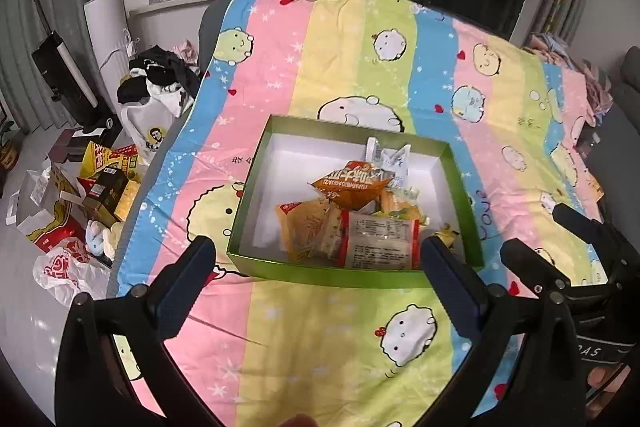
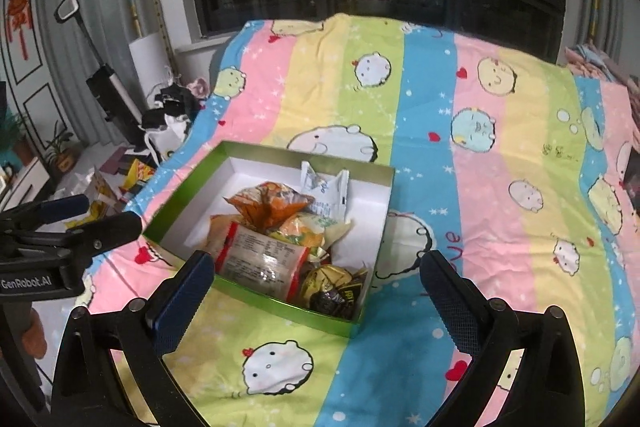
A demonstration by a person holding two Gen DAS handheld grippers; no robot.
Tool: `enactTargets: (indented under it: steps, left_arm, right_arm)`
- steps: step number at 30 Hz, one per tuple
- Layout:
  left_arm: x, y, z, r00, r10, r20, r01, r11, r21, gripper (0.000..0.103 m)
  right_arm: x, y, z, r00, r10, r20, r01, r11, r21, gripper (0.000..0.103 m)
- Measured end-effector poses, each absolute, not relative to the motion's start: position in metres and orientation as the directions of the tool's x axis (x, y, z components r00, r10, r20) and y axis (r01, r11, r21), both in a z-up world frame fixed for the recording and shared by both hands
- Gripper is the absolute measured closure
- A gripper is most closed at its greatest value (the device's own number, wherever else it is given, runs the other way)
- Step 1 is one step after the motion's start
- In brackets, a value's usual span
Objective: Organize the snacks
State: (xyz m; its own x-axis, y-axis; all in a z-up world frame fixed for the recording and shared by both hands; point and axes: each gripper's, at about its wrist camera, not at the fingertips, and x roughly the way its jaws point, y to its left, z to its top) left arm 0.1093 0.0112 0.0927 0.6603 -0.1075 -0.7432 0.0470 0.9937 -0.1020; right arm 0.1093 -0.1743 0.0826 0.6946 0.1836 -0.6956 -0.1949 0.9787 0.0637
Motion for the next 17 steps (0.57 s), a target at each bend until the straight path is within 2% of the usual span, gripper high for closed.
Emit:
enactTargets:
  steps: [8, 17]
  left_arm:
    - [0.099, 0.016, 0.123, 0.699, -0.086, -0.71, 0.033, 0.996, -0.088, 0.001]
    - [0.098, 0.014, 0.141, 0.73, -0.068, -0.68, 0.028, 0.997, -0.07, 0.0]
  right_arm:
    - [0.096, -0.168, 0.122, 0.729, 0.198, -0.656, -0.208, 0.976, 0.063, 0.001]
    - [0.095, -0.163, 0.13, 0.736, 0.202, -0.646, -0.22, 0.974, 0.054, 0.001]
